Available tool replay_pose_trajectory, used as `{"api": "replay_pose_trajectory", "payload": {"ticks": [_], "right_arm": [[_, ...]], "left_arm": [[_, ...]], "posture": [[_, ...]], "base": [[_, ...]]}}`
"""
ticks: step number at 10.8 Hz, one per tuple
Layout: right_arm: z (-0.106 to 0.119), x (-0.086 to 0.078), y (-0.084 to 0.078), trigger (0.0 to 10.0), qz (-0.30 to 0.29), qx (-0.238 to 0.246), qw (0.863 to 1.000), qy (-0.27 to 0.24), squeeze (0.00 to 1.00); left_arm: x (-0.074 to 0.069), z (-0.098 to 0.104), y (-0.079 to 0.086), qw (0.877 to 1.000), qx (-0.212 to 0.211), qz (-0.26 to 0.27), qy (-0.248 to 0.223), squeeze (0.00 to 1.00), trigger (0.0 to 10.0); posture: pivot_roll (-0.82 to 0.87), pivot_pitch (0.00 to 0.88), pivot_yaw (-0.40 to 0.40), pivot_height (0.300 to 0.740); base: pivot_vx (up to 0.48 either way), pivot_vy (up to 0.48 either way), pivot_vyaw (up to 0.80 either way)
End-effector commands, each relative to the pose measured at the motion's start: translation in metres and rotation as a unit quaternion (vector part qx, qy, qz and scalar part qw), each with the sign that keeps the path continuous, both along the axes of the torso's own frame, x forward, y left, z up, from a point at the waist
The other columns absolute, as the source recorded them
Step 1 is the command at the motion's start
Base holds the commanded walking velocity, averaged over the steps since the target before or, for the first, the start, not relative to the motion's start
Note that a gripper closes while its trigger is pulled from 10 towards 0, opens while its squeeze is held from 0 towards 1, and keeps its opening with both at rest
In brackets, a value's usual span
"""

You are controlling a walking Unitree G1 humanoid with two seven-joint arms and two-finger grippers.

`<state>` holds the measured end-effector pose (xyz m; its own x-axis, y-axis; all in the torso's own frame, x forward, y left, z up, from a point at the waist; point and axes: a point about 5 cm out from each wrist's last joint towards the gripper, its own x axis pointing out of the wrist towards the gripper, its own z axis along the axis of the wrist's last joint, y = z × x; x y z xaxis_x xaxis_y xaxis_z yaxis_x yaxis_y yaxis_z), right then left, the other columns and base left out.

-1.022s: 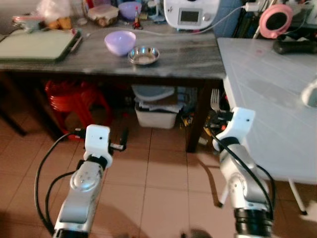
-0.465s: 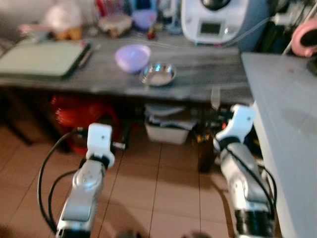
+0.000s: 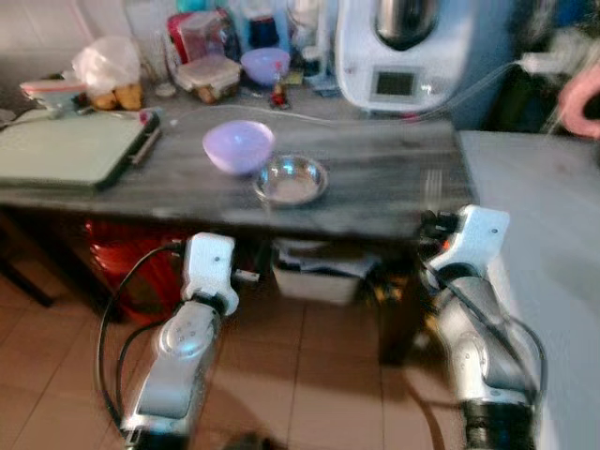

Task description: Setting the table

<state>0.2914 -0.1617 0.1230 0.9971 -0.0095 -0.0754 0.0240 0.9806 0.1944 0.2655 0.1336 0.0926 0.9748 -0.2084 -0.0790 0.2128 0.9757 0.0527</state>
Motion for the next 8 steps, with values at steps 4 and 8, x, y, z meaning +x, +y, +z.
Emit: {"api": "replay_pose_trajectory", "payload": {"ticks": [4, 8], "right_arm": [[0.0019, 0.0001, -0.008, 10.0, -0.017, -0.01, 1.0, -0.005, 0.0], [-0.0002, 0.0013, -0.0098, 10.0, -0.023, -0.008, 1.0, -0.002, 0.0]], "left_arm": [[0.0005, 0.0024, -0.0039, 1.0, -0.026, 0.002, 0.001, 0.0, 10.0], [0.0003, 0.0062, 0.0044, 1.0, -0.014, 0.02, -0.017, 0.0, 10.0]], "posture": [[-0.04, 0.017, 0.041, 0.74], [-0.04, 0.018, 0.043, 0.74]], "base": [[0.38, 0.17, 0.0], [0.0, 0.33, 0.0]]}}
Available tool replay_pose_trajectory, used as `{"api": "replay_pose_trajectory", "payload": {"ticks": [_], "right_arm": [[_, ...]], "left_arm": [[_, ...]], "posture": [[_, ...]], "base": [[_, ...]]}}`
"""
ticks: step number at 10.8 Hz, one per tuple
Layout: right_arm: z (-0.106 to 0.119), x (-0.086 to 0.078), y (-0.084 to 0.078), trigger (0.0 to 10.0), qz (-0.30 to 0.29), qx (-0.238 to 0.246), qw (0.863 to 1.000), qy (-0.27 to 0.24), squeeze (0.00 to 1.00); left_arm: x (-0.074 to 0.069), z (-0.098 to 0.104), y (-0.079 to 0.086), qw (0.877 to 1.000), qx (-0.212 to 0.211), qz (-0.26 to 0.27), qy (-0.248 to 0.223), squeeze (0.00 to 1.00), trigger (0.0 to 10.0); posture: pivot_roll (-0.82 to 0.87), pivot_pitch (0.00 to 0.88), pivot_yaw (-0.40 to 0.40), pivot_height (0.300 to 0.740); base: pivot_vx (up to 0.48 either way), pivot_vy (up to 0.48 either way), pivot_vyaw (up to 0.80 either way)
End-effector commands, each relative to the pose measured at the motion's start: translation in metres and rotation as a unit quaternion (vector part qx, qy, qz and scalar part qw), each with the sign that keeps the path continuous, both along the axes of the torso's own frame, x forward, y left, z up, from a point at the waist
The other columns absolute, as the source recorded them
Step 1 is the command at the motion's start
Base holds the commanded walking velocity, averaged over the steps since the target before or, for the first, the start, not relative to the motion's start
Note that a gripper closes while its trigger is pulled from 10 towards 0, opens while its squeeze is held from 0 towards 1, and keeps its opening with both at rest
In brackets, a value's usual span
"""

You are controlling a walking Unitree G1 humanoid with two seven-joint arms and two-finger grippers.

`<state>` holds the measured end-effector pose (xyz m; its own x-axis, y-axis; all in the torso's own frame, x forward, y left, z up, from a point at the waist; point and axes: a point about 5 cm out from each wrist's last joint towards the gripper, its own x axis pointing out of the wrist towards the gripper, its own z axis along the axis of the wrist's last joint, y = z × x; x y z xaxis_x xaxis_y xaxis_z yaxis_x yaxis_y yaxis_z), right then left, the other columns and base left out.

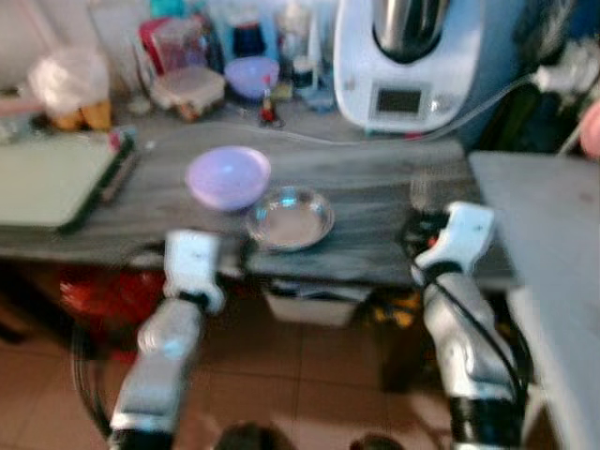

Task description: Setting the table

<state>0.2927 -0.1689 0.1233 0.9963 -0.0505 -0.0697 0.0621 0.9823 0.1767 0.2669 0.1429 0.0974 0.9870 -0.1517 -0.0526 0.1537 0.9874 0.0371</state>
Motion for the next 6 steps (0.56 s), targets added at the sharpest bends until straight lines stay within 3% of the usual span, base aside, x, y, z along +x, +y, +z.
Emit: {"api": "replay_pose_trajectory", "payload": {"ticks": [1, 3, 6], "right_arm": [[-0.001, 0.001, -0.003, 10.0, -0.005, 0.001, 1.0, 0.001, 0.0], [-0.001, 0.004, -0.005, 10.0, -0.008, 0.001, 1.0, 0.0, 0.0], [-0.001, 0.023, -0.026, 10.0, -0.029, 0.008, 0.999, 0.013, 0.0]], "left_arm": [[-0.001, 0.003, -0.003, 1.0, -0.001, -0.005, -0.008, 0.0, 10.0], [0.0, 0.005, -0.003, 1.0, -0.001, -0.004, -0.01, 0.0, 10.0], [-0.005, 0.005, -0.004, 1.0, 0.006, -0.009, -0.011, 0.0, 10.0]], "posture": [[-0.03, 0.021, 0.045, 0.74], [-0.02, 0.032, 0.044, 0.74], [-0.01, 0.044, 0.054, 0.74]], "base": [[0.0, 0.0, 0.0], [0.0, 0.0, 0.0], [0.0, 0.0, 0.0]]}}
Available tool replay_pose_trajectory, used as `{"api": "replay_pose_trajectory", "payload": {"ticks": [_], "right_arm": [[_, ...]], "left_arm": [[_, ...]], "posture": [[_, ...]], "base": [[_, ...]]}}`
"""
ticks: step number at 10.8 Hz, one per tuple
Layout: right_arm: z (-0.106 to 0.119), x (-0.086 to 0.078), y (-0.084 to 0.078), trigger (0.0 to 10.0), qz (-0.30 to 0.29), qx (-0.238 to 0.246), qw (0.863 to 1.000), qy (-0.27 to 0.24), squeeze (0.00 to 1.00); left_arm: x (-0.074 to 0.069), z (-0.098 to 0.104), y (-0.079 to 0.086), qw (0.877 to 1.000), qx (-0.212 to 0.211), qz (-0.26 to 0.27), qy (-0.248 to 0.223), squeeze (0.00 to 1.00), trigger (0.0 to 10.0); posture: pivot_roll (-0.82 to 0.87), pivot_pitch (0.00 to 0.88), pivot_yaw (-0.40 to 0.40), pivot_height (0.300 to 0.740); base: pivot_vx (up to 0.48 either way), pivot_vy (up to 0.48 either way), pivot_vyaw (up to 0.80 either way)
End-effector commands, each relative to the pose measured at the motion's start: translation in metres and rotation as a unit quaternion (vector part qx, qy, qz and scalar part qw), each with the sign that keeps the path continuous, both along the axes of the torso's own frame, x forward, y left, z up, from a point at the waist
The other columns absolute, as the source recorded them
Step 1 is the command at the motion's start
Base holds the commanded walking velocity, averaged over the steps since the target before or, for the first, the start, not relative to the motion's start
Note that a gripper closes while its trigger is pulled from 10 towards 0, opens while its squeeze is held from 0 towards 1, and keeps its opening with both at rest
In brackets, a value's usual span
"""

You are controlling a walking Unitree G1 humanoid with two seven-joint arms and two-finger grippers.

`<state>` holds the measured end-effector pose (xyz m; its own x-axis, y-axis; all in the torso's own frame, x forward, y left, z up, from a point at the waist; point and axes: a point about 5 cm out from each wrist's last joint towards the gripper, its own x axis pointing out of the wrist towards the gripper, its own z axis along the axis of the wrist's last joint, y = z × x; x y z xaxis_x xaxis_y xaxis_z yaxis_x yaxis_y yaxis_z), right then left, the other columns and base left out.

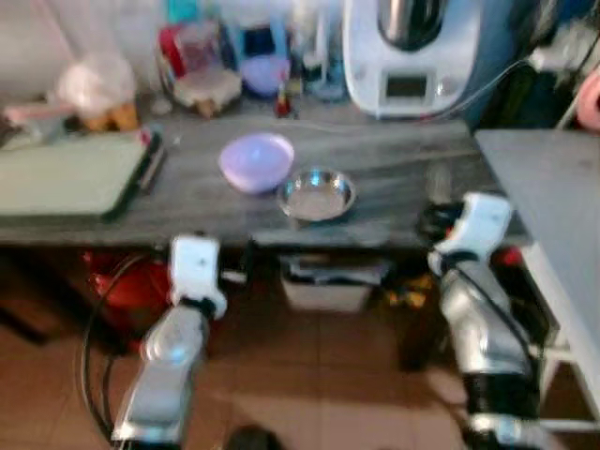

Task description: Setting the table

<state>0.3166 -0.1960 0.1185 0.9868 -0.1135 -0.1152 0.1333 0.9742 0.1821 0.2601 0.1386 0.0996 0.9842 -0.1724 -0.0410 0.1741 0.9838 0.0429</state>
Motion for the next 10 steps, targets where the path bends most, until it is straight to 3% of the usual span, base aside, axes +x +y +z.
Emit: {"api": "replay_pose_trajectory", "payload": {"ticks": [1, 8, 10], "right_arm": [[0.006, 0.004, -0.005, 10.0, -0.004, 0.002, 1.0, -0.01, 0.0], [0.011, -0.004, 0.0, 10.0, 0.018, -0.017, 0.999, -0.04, 0.0], [0.011, -0.007, 0.003, 10.0, 0.021, -0.014, 0.999, -0.041, 0.0]], "left_arm": [[0.0, 0.004, -0.001, 1.0, 0.005, -0.005, -0.009, 0.0, 10.0], [0.001, 0.009, 0.002, 1.0, 0.003, -0.001, -0.015, 0.0, 10.0], [0.0, 0.009, 0.003, 1.0, -0.002, 0.006, -0.016, 0.0, 10.0]], "posture": [[-0.01, 0.045, 0.055, 0.74], [-0.02, 0.046, 0.058, 0.74], [-0.02, 0.045, 0.056, 0.74]], "base": [[0.0, 0.0, 0.0], [0.451, 0.0, 0.0], [0.353, 0.0, 0.4]]}}
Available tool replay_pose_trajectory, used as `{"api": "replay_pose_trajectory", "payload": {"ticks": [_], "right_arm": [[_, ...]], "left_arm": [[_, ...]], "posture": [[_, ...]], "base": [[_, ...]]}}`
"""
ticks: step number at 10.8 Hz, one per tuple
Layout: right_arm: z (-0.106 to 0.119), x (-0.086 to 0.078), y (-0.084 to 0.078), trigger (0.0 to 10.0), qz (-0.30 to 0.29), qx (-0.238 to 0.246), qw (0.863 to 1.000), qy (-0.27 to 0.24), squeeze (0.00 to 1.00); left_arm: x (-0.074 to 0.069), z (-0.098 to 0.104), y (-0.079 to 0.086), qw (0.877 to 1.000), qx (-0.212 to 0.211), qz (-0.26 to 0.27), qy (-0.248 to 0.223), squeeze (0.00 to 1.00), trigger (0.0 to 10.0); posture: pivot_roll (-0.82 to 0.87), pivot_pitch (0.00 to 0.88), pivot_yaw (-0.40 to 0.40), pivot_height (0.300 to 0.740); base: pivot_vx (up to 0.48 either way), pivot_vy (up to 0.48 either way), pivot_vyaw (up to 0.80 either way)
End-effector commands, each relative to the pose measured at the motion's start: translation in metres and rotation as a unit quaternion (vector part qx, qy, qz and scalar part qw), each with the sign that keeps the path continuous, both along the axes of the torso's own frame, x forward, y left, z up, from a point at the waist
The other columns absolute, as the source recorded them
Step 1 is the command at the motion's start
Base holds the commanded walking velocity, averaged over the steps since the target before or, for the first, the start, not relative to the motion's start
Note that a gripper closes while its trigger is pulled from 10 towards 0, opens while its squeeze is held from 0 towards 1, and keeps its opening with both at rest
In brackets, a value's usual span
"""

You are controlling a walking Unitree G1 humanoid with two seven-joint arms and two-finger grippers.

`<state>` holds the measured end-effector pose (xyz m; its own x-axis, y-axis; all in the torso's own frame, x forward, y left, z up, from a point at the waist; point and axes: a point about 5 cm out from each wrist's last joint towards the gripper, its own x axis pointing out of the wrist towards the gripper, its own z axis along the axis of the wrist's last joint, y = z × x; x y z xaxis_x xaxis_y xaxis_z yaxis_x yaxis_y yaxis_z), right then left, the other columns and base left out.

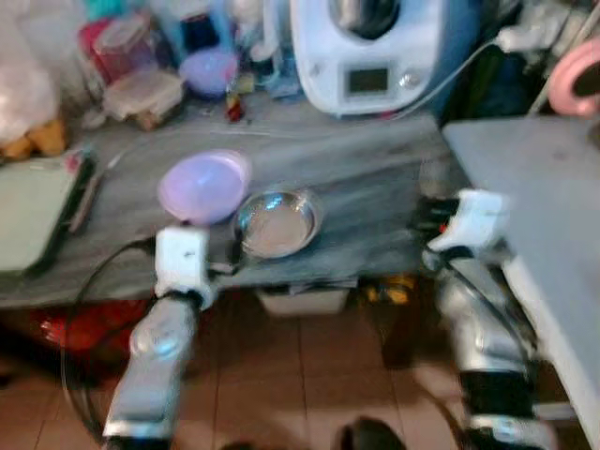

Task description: Setting the table

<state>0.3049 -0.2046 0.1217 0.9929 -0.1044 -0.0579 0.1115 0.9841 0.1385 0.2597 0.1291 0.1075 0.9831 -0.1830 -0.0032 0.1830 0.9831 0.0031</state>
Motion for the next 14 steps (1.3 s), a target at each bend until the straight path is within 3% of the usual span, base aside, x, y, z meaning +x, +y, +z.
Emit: {"api": "replay_pose_trajectory", "payload": {"ticks": [1, 6, 11, 14], "right_arm": [[0.004, 0.002, 0.015, 10.0, 0.018, 0.011, 1.0, -0.011, 0.0], [-0.001, -0.004, 0.025, 10.0, 0.043, 0.006, 0.999, -0.009, 0.0], [0.0, 0.007, 0.03, 10.0, 0.038, 0.037, 0.999, 0.005, 0.0], [-0.01, 0.002, 0.037, 10.0, 0.017, 0.062, 0.997, 0.03, 0.0]], "left_arm": [[0.0, 0.002, 0.016, 1.0, 0.012, 0.026, -0.004, 0.0, 10.0], [-0.005, 0.006, 0.041, 0.997, 0.025, 0.076, -0.012, 0.0, 10.0], [-0.009, 0.002, 0.036, 0.998, 0.028, 0.057, -0.002, 0.0, 10.0], [-0.008, 0.004, 0.034, 0.999, 0.025, 0.047, -0.004, 0.0, 10.0]], "posture": [[-0.02, 0.046, 0.055, 0.74], [-0.01, 0.054, 0.056, 0.74], [0.0, 0.099, 0.051, 0.74], [0.0, 0.106, 0.053, 0.74]], "base": [[0.0, 0.0, 0.0], [0.0, 0.0, 0.16], [0.0, 0.0, 0.16], [0.0, 0.0, 0.0]]}}
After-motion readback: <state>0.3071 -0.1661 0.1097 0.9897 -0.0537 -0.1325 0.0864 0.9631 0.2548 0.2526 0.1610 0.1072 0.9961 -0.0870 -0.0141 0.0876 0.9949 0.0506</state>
